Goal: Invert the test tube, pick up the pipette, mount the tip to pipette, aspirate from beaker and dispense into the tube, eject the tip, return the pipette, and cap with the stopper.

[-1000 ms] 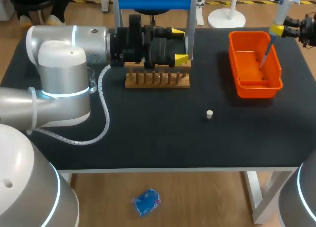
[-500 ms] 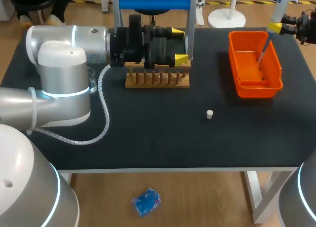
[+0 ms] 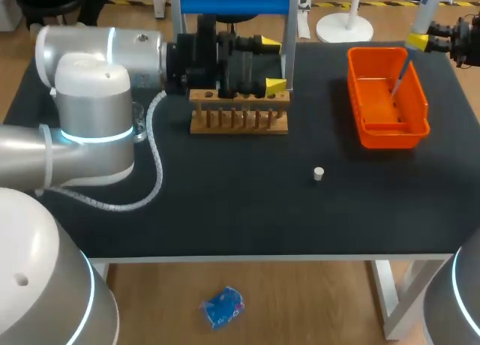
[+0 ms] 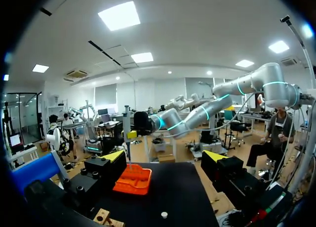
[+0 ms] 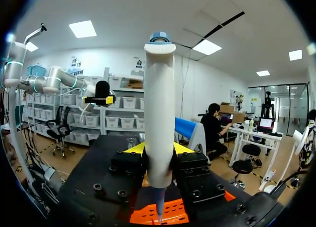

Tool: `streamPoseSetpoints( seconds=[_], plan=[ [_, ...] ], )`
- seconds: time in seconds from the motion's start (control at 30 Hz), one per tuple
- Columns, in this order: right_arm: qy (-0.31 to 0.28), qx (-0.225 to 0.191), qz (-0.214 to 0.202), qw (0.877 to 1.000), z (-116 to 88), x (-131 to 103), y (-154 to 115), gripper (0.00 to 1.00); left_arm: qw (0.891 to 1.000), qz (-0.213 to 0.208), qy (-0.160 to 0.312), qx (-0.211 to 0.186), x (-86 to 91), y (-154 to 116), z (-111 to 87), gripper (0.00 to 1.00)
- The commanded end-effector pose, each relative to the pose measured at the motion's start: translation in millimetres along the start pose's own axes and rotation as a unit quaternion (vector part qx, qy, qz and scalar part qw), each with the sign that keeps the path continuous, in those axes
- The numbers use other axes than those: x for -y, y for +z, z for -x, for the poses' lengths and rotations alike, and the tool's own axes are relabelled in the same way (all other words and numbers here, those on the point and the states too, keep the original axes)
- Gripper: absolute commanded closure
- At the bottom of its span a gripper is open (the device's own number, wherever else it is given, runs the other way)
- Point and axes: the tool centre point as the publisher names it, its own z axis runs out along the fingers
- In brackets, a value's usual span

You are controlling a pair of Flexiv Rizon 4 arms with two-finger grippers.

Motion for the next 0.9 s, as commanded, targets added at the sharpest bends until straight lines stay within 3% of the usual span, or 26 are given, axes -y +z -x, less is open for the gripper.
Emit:
streamPoseSetpoints(
  seconds=[0.03,0.37,0.7,0.9],
  plan=[
    [0.0,-0.002,0.0,1.0,0.6,0.1,-0.8,1.0,0.999,0.049,-0.009,0.0,25.2,9.8,14.0,0.0],
    [0.0,-0.002,0.0,1.0,0.6,0.1,-0.8,1.0,0.996,0.089,-0.004,0.005,55.7,53.3,54.5,0.0],
    [0.0,-0.002,0.0,1.0,0.6,0.1,-0.8,1.0,0.992,0.123,0.005,0.0,73.5,105.2,95.6,0.0],
    [0.0,-0.002,0.0,1.0,0.6,0.1,-0.8,1.0,0.992,0.122,0.005,-0.001,75.8,107.3,97.6,0.0]
  ],
)
